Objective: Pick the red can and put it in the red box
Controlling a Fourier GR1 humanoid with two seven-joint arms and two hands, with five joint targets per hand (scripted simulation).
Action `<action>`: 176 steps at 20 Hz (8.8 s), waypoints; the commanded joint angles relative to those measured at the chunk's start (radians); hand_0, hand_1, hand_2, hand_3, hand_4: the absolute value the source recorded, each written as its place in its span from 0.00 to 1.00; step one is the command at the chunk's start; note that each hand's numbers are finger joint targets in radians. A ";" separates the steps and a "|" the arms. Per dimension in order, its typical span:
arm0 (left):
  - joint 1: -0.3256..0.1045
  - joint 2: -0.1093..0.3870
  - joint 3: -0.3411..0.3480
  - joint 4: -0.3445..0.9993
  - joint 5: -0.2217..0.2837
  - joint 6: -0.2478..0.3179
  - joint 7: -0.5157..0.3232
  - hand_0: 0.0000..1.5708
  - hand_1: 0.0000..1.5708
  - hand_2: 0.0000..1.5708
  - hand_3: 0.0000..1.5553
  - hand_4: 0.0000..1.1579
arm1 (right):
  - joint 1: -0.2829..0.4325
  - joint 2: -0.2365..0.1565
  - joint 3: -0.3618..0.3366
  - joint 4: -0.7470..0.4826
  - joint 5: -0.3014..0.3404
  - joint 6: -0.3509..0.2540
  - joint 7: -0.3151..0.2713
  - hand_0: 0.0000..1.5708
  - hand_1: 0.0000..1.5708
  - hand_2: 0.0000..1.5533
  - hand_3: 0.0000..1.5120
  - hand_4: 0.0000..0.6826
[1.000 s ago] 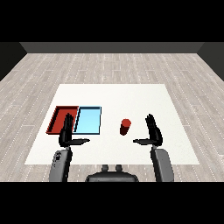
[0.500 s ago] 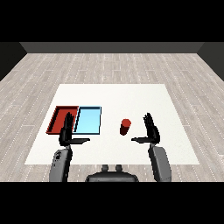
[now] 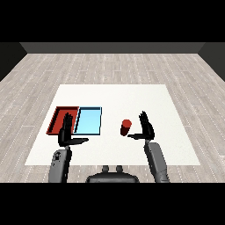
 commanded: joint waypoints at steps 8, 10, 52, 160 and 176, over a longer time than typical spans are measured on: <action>0.050 0.031 0.027 -0.136 0.069 -0.039 0.108 0.00 0.00 0.00 0.00 0.00 | -0.076 0.010 0.081 0.154 -0.079 -0.082 -0.064 0.00 0.00 0.00 0.00 0.00; 0.031 -0.050 -0.055 -0.086 -0.020 0.036 0.054 0.00 0.00 0.00 0.00 0.00 | -0.088 0.010 0.079 0.208 -0.094 -0.061 -0.111 0.00 0.00 0.00 0.00 0.00; -0.002 0.013 0.021 -0.059 0.035 -0.023 0.048 0.00 0.00 0.00 0.00 0.00 | -0.373 0.010 0.161 0.587 -0.263 -0.151 -0.192 0.00 0.00 0.00 0.00 0.00; -0.443 -0.051 -0.635 0.306 0.055 0.585 0.247 1.00 1.00 0.94 0.87 0.74 | -0.355 0.009 0.569 -0.022 -0.227 -0.541 -0.058 0.95 0.95 0.93 0.92 0.82; -0.462 -0.051 -0.628 0.303 0.124 0.606 0.206 1.00 1.00 1.00 0.96 0.98 | -0.314 0.009 0.556 -0.089 -0.212 -0.454 -0.030 0.00 0.00 0.00 0.00 0.00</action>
